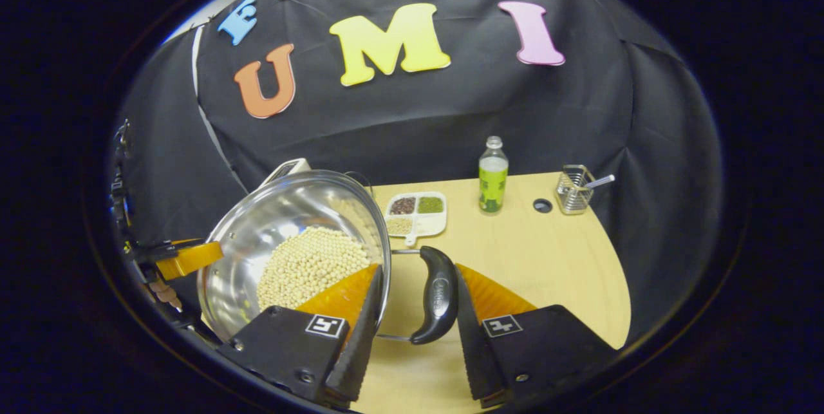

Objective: First push the handle of the pot to place it horizontally, then grasp the pot with both hands and set it on the induction cooktop.

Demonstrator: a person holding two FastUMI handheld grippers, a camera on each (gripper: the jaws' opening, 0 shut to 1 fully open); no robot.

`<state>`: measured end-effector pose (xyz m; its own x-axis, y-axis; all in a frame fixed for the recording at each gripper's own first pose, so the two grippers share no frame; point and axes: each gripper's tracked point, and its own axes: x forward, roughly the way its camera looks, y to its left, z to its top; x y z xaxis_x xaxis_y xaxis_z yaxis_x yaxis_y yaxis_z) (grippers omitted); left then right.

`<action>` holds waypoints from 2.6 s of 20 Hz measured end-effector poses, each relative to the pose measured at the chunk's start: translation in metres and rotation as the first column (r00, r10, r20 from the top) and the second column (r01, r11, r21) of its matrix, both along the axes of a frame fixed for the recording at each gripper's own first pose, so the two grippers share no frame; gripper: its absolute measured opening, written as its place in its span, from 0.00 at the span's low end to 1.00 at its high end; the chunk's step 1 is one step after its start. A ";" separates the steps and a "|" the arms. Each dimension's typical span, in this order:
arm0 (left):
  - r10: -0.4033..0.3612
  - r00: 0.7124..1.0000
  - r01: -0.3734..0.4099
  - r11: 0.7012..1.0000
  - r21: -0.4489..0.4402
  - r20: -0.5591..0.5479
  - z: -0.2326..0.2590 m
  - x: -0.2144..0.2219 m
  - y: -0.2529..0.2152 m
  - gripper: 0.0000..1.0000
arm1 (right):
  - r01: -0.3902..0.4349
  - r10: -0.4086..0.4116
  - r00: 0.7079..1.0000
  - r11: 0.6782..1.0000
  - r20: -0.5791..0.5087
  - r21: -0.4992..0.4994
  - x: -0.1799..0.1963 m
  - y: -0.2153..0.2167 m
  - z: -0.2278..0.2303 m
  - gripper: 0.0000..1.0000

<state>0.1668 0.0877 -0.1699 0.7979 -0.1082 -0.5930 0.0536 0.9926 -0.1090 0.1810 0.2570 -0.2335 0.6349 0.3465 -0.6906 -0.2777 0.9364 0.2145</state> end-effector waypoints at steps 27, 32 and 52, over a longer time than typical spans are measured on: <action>0.148 0.978 -0.155 0.987 -0.038 -0.148 -0.059 0.019 0.092 0.55 | -0.125 0.122 0.989 0.992 -0.082 -0.024 0.015 0.145 -0.122 0.63; 0.134 0.984 -0.139 0.990 -0.029 -0.118 -0.054 0.020 0.093 0.56 | -0.088 0.089 0.988 0.996 -0.128 0.010 0.009 0.136 -0.145 0.64; 0.140 0.985 -0.148 0.986 -0.082 -0.104 -0.048 0.013 0.095 0.61 | -0.065 0.068 0.997 0.994 -0.031 0.087 0.008 0.128 -0.134 0.74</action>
